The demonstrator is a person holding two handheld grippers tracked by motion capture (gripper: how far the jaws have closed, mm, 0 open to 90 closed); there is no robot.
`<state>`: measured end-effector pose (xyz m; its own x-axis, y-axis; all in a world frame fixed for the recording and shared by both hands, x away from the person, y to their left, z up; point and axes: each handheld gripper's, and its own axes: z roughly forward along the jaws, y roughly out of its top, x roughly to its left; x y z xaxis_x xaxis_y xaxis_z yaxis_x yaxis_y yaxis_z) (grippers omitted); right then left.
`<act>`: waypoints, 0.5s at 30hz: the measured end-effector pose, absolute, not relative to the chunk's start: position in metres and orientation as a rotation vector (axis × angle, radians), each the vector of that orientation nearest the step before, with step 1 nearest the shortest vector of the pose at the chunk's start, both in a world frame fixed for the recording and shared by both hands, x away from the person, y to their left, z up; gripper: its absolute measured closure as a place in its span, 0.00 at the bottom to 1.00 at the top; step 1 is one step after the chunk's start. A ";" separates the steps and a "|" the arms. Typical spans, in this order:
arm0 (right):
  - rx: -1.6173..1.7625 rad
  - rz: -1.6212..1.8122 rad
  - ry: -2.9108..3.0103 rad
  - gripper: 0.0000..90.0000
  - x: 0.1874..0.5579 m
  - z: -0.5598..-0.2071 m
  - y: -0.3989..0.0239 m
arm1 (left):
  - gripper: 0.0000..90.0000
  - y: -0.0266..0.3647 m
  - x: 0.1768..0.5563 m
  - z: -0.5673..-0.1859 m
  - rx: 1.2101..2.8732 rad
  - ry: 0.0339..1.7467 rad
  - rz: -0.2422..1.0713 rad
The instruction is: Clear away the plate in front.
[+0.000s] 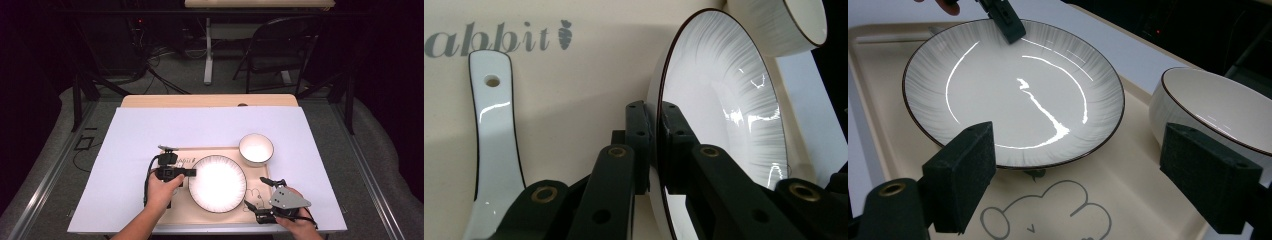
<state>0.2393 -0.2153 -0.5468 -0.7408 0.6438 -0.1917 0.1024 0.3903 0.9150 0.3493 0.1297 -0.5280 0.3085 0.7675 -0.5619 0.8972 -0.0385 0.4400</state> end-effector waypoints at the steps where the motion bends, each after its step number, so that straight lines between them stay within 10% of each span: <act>1: 0.638 1.344 2.123 0.16 0.239 -0.547 -0.215 | 0.95 0.130 0.349 -0.528 1.829 1.487 -0.220; 15: 0.638 1.342 2.126 0.16 0.239 -0.547 -0.215 | 0.79 0.141 0.346 -0.539 1.772 1.494 -0.171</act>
<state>0.2391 -0.2148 -0.5469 -0.7415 0.6431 -0.1914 0.1039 0.3919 0.9141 0.3459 0.1412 -0.5388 0.2949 0.7717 -0.5635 0.8793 0.0117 0.4762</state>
